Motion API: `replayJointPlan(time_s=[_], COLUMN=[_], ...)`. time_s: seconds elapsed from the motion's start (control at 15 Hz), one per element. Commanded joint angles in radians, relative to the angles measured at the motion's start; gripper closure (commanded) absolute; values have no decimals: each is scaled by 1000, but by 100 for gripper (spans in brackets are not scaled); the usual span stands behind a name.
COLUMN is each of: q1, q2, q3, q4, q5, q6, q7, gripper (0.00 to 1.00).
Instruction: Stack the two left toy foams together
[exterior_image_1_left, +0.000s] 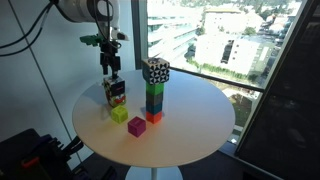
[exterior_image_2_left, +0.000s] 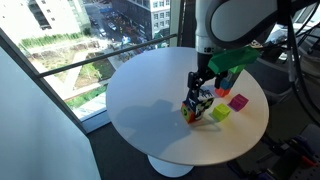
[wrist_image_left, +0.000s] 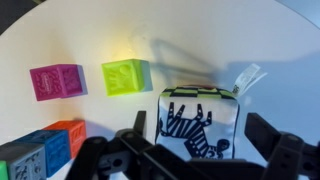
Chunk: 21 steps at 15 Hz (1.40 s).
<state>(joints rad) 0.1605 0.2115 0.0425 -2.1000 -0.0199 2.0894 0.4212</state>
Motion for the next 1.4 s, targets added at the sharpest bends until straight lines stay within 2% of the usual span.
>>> replayJointPlan(time_s=[0.0,0.73,1.33], q1=[-25,-77,-119], q2=[-60,-212,-373], q3=[12,-11,-12], q4=[-27,-124,-203], q5=[53,34,-3], q6=[-11,-59,-249], q7=[-61,-44,-92], gripper=[0,0,0])
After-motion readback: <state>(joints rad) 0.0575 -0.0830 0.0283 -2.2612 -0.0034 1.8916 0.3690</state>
